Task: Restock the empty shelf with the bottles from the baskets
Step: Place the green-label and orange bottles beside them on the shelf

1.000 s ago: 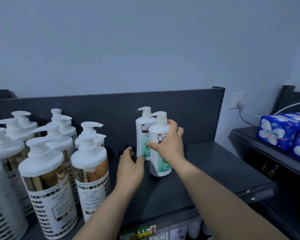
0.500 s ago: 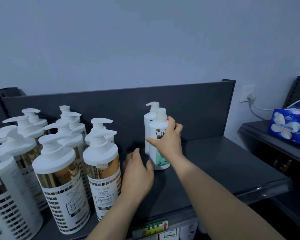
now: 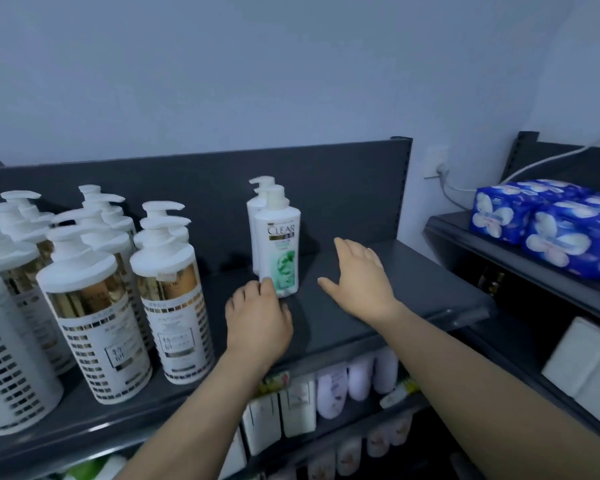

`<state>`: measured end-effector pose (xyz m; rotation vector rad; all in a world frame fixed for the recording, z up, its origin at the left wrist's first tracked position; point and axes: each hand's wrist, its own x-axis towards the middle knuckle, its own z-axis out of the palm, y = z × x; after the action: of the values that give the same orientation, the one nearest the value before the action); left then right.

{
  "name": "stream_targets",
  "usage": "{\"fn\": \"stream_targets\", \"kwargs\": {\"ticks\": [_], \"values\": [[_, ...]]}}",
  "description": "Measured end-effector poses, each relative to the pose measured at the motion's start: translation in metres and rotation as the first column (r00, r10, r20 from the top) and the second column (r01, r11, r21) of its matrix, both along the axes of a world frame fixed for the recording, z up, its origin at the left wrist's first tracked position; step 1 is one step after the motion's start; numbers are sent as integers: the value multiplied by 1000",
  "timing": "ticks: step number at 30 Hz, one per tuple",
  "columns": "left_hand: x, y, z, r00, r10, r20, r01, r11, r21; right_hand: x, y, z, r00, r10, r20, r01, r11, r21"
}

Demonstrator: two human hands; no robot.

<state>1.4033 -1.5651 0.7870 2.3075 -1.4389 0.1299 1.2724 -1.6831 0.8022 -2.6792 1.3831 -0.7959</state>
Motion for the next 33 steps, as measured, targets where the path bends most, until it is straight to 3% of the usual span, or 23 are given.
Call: {"fn": "stream_targets", "kwargs": {"ticks": [10, 18, 28, 33], "values": [[-123, 27, -52, 976, -216, 19, 214, 974, 79, -158, 61, -90, 993, -75, -93, 85, 990, 111], [-219, 42, -165, 942, -332, -49, 331, 893, 306, -280, 110, -197, 961, -165, -222, 228, 927, 299], [-288, 40, -357, 887, -440, -141, 417, 629, 656, -367, 158, -370, 933, -243, -267, 356, 734, 578], [-304, 35, -463, 875, -441, -198, 419, 490, 764, -383, 174, -467, 905, -311, -292, 424, 583, 693]]}}
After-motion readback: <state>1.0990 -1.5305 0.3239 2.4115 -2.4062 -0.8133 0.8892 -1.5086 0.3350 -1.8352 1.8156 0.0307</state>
